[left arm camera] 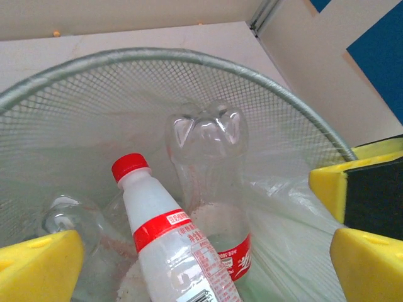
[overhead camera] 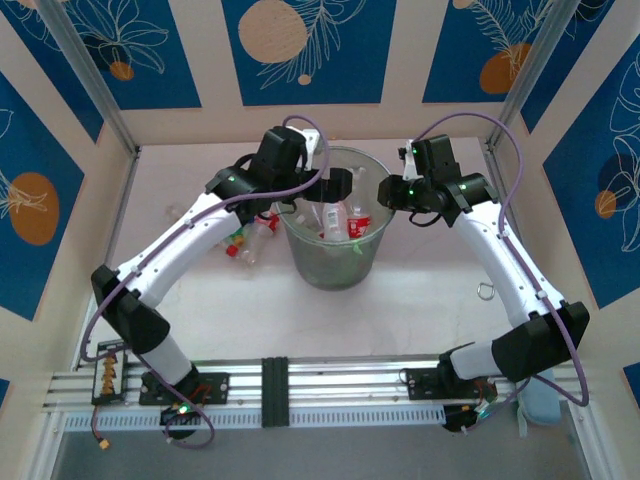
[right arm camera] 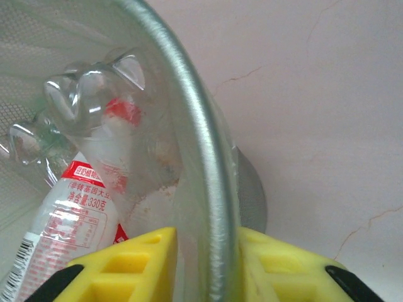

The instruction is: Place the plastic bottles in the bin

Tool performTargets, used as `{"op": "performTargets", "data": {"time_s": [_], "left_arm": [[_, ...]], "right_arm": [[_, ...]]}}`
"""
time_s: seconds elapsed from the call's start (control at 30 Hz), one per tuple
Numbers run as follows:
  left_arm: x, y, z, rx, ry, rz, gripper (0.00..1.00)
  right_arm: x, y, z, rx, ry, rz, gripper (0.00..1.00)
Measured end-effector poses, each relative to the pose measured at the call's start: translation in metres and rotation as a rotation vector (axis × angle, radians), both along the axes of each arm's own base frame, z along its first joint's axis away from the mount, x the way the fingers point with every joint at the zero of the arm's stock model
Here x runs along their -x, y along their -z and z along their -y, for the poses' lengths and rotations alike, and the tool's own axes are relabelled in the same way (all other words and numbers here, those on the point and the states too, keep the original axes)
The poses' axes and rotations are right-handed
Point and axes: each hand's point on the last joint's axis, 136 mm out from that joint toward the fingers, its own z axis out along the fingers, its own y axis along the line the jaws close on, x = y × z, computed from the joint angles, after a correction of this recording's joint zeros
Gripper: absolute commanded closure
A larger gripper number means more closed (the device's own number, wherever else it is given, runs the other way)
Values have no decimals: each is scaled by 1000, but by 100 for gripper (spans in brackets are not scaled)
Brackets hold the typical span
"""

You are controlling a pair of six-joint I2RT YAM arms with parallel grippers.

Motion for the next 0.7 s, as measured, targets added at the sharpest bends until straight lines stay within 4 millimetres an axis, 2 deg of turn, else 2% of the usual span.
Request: {"op": "performTargets", "data": {"time_s": [0.13,0.27,0.4,0.53,0.7], "left_arm": [[1,-11,-9,7,-18,23,0],[0,-20,-18,6,-33,46,0],[-2,-25,-36,3,-72,60,0],[-3,-24,-64,-7,-126,58,0],[-2,-15,-112,-31,-225,45,0]], "right_arm": [[2,-2,-3,-11,-12,2,50],[5,-6,-4,-23,-17,9,43],[7,-10,-4,-30,-22,18,39],[7,-11,-4,-33,-24,20,35],[9,-17,-1,-41,-27,34,31]]}}
